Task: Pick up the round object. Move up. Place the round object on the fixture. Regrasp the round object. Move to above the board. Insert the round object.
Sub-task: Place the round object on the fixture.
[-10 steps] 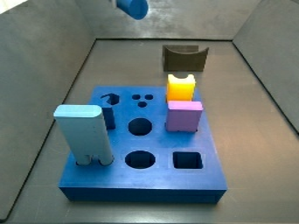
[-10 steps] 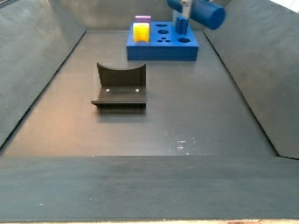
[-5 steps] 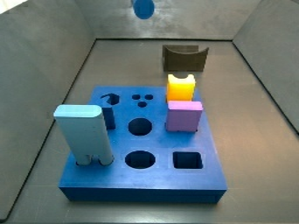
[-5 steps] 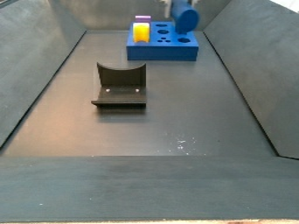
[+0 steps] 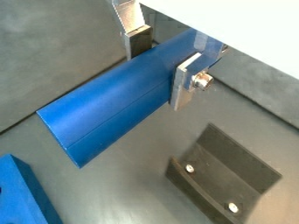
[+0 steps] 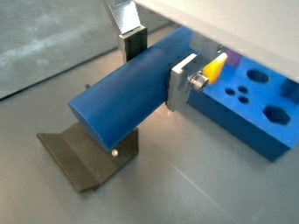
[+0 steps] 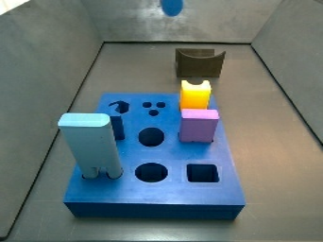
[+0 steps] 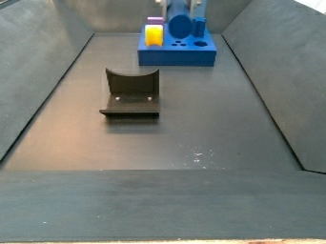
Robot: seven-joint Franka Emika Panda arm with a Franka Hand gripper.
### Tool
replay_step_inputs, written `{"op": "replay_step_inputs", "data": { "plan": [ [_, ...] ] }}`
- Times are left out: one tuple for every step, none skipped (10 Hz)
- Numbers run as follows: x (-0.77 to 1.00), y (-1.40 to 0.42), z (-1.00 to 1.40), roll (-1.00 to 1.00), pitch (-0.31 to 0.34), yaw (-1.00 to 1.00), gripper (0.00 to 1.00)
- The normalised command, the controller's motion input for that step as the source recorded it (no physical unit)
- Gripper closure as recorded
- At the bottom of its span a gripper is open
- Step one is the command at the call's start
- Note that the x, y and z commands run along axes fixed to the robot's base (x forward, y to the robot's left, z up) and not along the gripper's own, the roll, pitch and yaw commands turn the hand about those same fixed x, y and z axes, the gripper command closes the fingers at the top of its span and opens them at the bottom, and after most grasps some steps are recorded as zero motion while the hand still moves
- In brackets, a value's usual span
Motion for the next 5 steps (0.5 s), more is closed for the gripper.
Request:
{"op": "replay_step_inputs", "data": {
  "plan": [
    [1.0, 0.25, -0.05, -1.0, -0.031, -0.02, 1.0],
    [1.0, 0.22, -0.03, -1.0, -0.007, -0.02, 1.0],
    [1.0, 0.19, -0.03, -1.0, 0.014, -0.03, 1.0],
    [1.0, 0.15, -0.03, -1.0, 0.035, -0.04, 1.0],
    [0.95, 0.12, -0.03, -1.0, 0.048, -0.04, 1.0]
  ]
}}
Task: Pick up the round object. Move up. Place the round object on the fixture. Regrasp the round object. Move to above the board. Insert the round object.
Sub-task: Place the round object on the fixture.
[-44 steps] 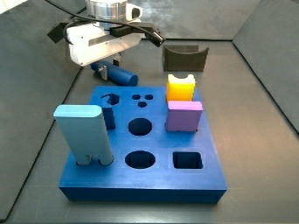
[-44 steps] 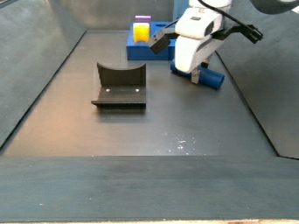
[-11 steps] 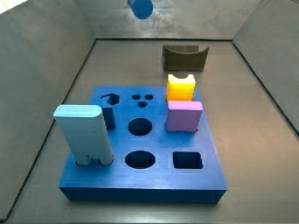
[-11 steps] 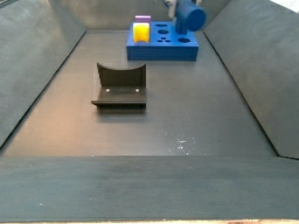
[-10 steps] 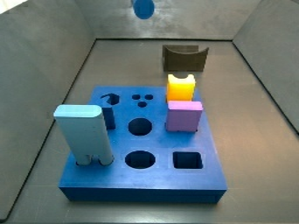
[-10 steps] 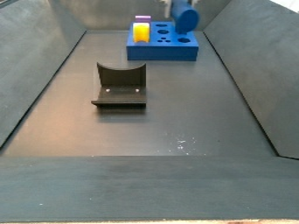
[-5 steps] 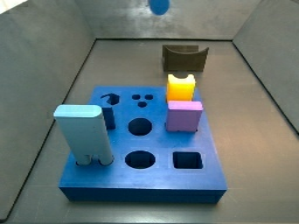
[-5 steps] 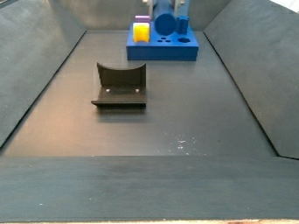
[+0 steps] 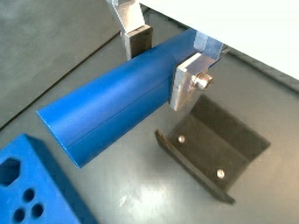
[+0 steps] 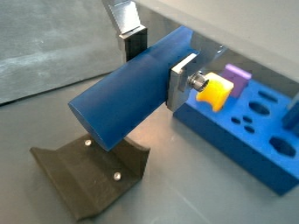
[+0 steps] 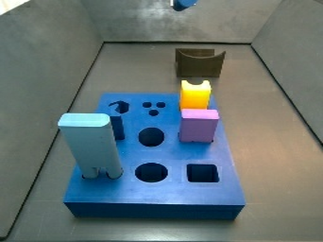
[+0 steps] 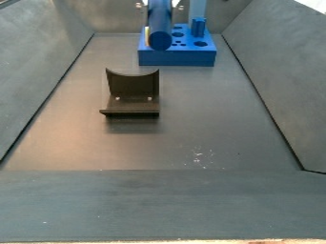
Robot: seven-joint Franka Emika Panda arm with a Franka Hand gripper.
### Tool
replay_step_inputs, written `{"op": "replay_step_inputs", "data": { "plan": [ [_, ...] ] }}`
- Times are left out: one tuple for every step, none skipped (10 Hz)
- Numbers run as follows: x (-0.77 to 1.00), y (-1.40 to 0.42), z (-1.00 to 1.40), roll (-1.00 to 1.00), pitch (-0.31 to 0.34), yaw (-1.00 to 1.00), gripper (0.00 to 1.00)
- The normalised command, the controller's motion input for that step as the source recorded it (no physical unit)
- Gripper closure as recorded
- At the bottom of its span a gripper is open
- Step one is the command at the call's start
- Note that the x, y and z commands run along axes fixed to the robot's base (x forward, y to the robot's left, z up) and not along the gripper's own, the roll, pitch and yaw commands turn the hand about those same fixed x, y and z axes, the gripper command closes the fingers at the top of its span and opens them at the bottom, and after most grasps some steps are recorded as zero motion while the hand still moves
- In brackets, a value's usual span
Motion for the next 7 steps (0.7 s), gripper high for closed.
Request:
{"op": "replay_step_inputs", "data": {
  "plan": [
    [0.89, 0.1, -0.02, -1.0, 0.055, -0.05, 1.0],
    [0.77, 0.07, -0.02, -1.0, 0.073, -0.07, 1.0],
    [0.66, 0.06, -0.02, -0.93, 0.082, -0.08, 1.0],
    [0.58, 0.05, -0.02, -0.77, 0.078, -0.09, 1.0],
    [0.52, 0.05, -0.02, -0.67, 0.073, -0.09, 1.0],
    [0.38, 0.05, -0.02, -0.4, 0.064, -0.1, 1.0],
    [0.33, 0.05, -0.02, -0.3, 0.06, -0.1, 1.0]
  ]
}}
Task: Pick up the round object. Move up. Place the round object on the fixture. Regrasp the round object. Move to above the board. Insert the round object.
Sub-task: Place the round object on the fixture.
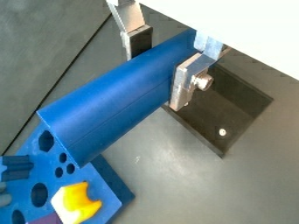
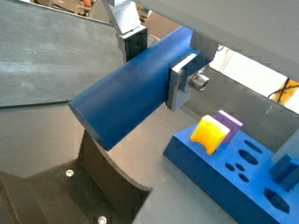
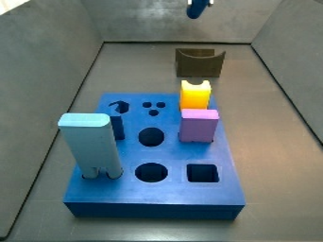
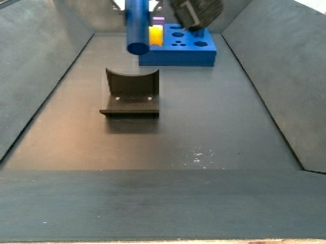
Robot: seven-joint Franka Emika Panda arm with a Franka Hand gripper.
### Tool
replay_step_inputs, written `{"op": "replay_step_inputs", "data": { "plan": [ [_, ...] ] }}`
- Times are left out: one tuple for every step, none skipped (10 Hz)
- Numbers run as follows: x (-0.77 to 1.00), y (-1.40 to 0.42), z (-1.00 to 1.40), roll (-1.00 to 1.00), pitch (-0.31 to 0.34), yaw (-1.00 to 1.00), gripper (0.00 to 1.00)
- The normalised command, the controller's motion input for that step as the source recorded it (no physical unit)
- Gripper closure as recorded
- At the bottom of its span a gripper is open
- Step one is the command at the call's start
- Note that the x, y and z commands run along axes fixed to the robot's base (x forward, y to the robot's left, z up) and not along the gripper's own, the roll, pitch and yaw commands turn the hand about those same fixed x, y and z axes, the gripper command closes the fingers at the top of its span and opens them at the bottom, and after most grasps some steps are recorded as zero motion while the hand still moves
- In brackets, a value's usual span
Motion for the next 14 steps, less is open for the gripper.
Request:
{"op": "replay_step_inputs", "data": {
  "plan": [
    [0.22, 0.03, -0.01, -0.18, 0.048, -0.09, 1.0],
    [0.15, 0.13, -1.0, -1.0, 0.214, -0.08, 1.0],
    [0.13, 0.14, -1.0, -1.0, 0.197, -0.09, 1.0],
    [0.14, 0.14, -1.0, -1.0, 0.205, -0.13, 1.0],
    [0.16, 0.14, -1.0, -0.86, 0.204, -0.17, 1.0],
    [0.17, 0.14, -1.0, -0.7, 0.169, -0.19, 1.0],
    [0.18, 0.14, -1.0, -0.49, 0.111, -0.21, 1.0],
    [0.18, 0.14, -1.0, -0.38, 0.088, -0.22, 1.0],
    [0.19, 0.13, -1.0, -0.22, 0.041, -0.2, 1.0],
    [0.17, 0.12, -0.85, -0.17, 0.007, -0.19, 1.0],
    [0.13, 0.09, -0.64, -0.16, -0.022, -0.17, 1.0],
    [0.11, 0.06, -0.39, -0.15, -0.054, -0.14, 1.0],
    [0.08, 0.06, -0.27, -0.14, -0.071, -0.11, 1.0],
    [0.06, 0.04, -0.24, -0.14, -0.07, -0.09, 1.0]
  ]
}}
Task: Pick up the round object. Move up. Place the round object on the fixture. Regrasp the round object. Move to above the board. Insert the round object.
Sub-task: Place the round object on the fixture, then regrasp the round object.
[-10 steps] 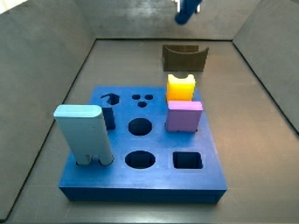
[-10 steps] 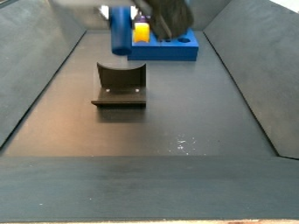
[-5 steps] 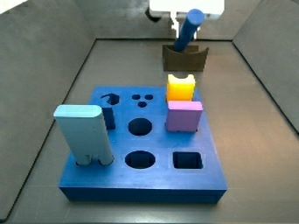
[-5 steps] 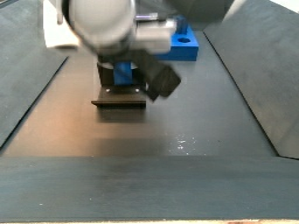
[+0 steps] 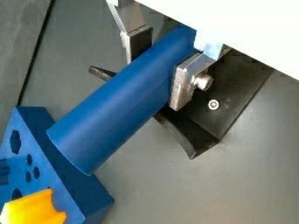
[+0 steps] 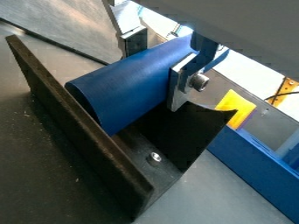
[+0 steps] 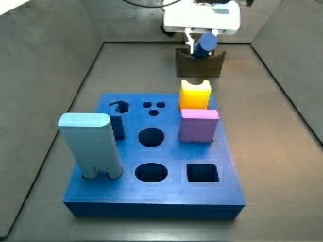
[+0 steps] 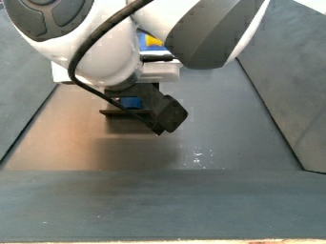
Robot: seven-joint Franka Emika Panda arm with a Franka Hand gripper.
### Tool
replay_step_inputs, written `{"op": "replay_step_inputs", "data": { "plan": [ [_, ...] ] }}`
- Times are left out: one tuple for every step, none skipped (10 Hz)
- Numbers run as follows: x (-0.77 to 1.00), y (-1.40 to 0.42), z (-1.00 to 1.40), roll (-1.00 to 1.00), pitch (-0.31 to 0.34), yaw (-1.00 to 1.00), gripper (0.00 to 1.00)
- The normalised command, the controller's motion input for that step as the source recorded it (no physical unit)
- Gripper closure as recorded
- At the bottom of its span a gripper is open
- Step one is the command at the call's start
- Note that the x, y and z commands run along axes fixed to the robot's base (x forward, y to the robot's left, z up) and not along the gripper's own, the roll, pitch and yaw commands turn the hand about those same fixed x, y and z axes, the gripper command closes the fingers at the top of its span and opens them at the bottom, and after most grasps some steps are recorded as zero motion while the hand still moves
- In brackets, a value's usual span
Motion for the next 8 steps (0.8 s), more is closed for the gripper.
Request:
{"op": "replay_step_inputs", "data": {
  "plan": [
    [0.07, 0.02, -0.24, -0.14, -0.068, -0.06, 1.0],
    [0.07, 0.02, -0.24, -0.14, -0.068, -0.05, 1.0],
    [0.0, 0.0, 0.0, 0.0, 0.0, 0.0, 0.0],
    [0.0, 0.0, 1.0, -0.13, 0.003, 0.1, 0.0],
    [-0.01, 0.0, 1.0, -0.12, 0.007, 0.11, 0.0],
    [-0.02, 0.01, 1.0, -0.1, 0.017, 0.1, 0.0],
    [-0.03, 0.0, 1.0, -0.05, 0.028, 0.08, 0.0],
    [-0.03, 0.0, 1.0, -0.03, 0.042, 0.06, 0.0]
  ]
}}
